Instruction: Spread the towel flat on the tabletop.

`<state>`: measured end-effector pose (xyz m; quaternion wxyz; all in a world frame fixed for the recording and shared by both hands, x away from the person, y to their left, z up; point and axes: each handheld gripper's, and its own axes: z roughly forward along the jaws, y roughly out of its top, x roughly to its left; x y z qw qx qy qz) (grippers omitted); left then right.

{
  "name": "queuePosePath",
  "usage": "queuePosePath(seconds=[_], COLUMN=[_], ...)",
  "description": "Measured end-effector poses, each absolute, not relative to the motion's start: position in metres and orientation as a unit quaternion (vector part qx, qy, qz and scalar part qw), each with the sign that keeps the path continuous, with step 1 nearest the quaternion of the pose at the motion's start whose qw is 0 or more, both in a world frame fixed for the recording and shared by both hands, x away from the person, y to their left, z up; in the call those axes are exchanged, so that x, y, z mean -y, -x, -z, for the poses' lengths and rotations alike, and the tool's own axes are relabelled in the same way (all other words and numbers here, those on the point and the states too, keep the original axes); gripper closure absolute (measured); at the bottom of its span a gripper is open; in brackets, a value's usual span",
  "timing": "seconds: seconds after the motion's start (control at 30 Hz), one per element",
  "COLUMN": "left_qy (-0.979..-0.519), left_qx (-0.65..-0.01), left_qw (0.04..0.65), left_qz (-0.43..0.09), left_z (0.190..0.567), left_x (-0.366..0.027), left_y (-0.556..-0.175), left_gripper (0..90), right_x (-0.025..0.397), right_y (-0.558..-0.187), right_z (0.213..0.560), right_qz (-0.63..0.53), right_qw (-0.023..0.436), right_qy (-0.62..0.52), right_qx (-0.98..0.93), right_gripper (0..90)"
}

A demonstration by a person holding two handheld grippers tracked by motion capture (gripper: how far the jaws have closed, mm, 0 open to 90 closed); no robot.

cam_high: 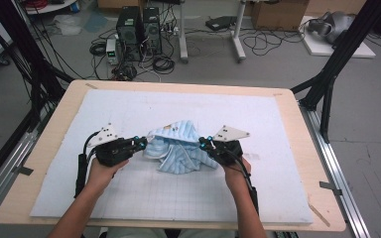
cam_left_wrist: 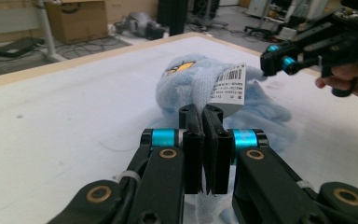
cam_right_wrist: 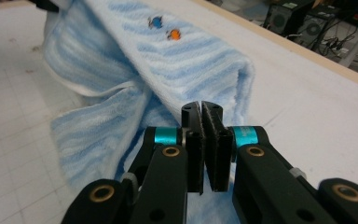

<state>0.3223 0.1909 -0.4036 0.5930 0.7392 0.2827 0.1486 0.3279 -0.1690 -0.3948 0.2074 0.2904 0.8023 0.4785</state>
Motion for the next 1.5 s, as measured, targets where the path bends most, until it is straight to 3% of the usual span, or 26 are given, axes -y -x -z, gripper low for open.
queuePosePath(seconds=[0.57,1.0,1.1,1.13,1.17,1.37,1.4,1.43,1.47,1.5], left_qy=[-0.743,-0.786,-0.787,-0.784,-0.781,-0.752,-0.750,-0.747,-0.745,-0.738], left_qx=[-0.273,-0.223,-0.223,-0.231,-0.236,-0.267,-0.269,-0.272,-0.273,-0.276], left_qw=[0.600,0.572,0.571,0.571,0.572,0.589,0.590,0.591,0.591,0.596], left_qz=[-0.115,-0.078,-0.072,-0.075,-0.079,-0.124,-0.131,-0.137,-0.144,-0.155], left_z=[0.415,0.437,0.437,0.437,0.436,0.431,0.429,0.428,0.426,0.425], left_x=[-0.173,-0.147,-0.145,-0.145,-0.147,-0.165,-0.168,-0.171,-0.174,-0.176], left_y=[-0.289,-0.252,-0.251,-0.251,-0.252,-0.261,-0.263,-0.265,-0.268,-0.271], left_gripper=[85.8,82.8,61.0,61.0,50.2,41.3,40.5,40.1,40.1,39.9], right_x=[0.195,0.230,0.244,0.244,0.249,0.261,0.263,0.268,0.268,0.269], right_y=[-0.279,-0.232,-0.222,-0.222,-0.218,-0.209,-0.208,-0.208,-0.208,-0.209], right_z=[0.407,0.423,0.430,0.430,0.433,0.443,0.443,0.441,0.441,0.438], right_qz=[-0.487,-0.465,-0.455,-0.455,-0.447,-0.409,-0.404,-0.422,-0.422,-0.438], right_qw=[0.198,0.201,0.197,0.197,0.197,0.197,0.200,0.197,0.197,0.196], right_qy=[-0.310,-0.316,-0.333,-0.333,-0.335,-0.348,-0.350,-0.361,-0.361,-0.368], right_qx=[-0.792,-0.802,-0.802,-0.802,-0.806,-0.821,-0.821,-0.808,-0.808,-0.797], right_gripper=[87.8,88.0,88.1,88.1,88.0,87.4,84.9,72.0,72.0,66.4])
